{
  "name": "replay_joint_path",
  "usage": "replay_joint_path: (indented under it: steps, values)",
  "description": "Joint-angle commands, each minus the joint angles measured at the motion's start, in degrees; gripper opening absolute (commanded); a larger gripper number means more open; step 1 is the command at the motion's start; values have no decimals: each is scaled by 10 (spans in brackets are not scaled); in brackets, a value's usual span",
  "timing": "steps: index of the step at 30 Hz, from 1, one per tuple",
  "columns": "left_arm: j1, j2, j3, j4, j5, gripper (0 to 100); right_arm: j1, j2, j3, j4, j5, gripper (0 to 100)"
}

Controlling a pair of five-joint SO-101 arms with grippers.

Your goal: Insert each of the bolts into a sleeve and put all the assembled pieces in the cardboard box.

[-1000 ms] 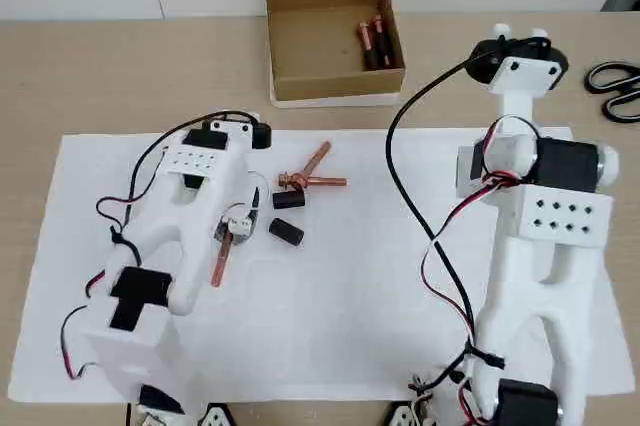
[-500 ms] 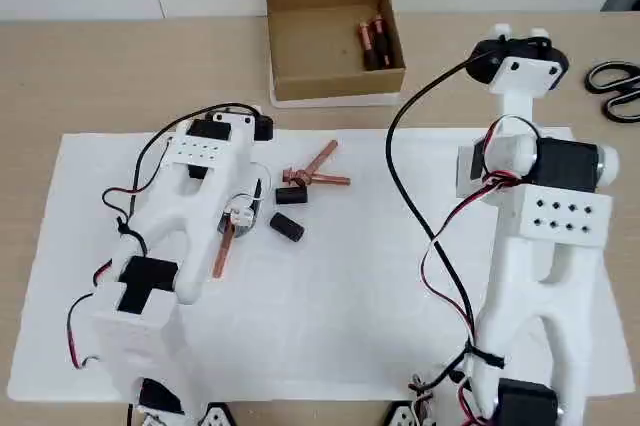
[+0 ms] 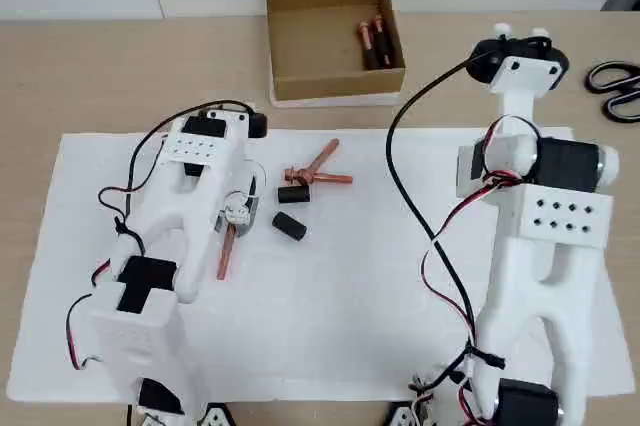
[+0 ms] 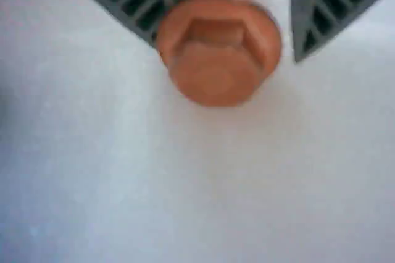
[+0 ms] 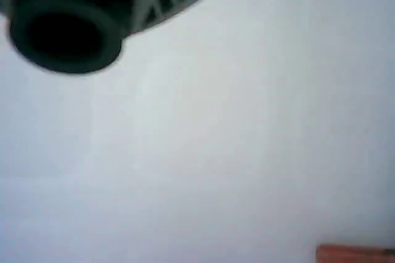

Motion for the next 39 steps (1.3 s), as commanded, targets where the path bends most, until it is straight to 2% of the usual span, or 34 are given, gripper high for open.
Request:
replay_joint_path:
  steps: [1, 5, 16, 25, 27, 30, 39]
  values:
    - [9, 2, -11, -5, -1, 100, 0, -21, -5, -18, -5, 4]
    - [9, 2, -11, -6, 0, 23, 0, -21, -5, -20, -6, 4]
    - [24, -6, -12, 1, 1, 6, 0, -19, -4, -27, -6, 4]
    - [33, -156, -53, 68, -3, 6, 0, -21, -4, -27, -6, 4]
    - [32, -178, -58, 81, -25, 6, 0, -22, -6, -28, -6, 4]
    - [32, -203, -58, 103, -49, 7, -15, -55, -5, -33, -4, 4]
    - [28, -295, -56, 129, -51, 6, -91, -252, 8, -46, -3, 8]
